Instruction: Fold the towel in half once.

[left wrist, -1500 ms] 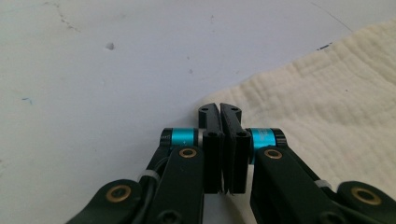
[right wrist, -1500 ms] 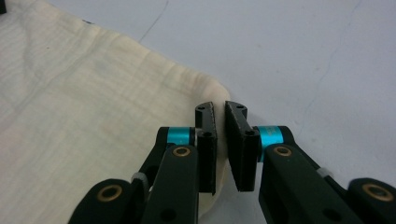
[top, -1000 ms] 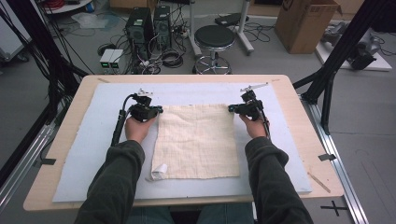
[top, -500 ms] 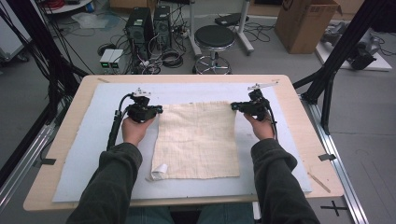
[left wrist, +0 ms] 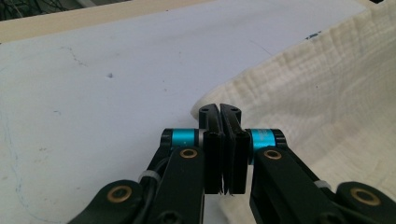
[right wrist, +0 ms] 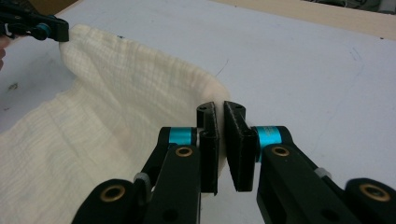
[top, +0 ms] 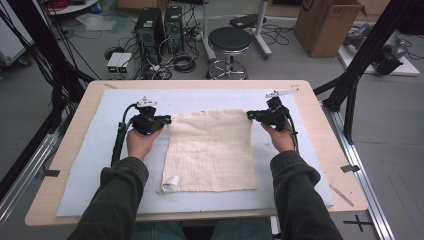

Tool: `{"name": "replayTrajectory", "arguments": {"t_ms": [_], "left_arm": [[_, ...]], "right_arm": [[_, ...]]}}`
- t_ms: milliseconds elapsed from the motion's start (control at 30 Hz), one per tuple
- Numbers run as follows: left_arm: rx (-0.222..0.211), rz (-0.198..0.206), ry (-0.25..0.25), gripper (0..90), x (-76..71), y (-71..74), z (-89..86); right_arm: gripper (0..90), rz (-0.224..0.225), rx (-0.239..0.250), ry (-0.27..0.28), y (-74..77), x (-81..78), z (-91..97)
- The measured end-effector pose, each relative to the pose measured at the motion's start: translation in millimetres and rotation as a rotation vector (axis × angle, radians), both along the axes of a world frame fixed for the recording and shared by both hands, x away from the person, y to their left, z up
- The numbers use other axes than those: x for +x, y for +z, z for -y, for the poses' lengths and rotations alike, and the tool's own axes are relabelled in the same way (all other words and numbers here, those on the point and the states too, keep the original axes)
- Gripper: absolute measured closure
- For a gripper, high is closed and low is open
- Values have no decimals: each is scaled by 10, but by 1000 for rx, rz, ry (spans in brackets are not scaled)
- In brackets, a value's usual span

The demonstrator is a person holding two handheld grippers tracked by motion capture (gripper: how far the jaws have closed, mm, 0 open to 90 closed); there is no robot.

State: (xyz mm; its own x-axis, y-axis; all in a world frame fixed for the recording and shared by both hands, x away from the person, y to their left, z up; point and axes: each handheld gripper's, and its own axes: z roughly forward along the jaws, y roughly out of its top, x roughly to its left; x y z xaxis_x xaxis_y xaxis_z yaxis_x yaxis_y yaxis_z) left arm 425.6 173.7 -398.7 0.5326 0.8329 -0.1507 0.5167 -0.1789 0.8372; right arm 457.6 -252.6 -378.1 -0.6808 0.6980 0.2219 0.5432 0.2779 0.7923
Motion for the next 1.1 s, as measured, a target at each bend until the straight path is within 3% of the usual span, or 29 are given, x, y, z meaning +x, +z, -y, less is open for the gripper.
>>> {"name": "replayTrajectory", "arguments": {"t_ms": [467,1100], "left_arm": [[-6,12,-19,876,-86,70,-29],[-15,40,-53,876,-264,164,-40]], "right_arm": [[844,20,9,19,67,-77,-8],[847,49,28,42,178,-296,39]]}}
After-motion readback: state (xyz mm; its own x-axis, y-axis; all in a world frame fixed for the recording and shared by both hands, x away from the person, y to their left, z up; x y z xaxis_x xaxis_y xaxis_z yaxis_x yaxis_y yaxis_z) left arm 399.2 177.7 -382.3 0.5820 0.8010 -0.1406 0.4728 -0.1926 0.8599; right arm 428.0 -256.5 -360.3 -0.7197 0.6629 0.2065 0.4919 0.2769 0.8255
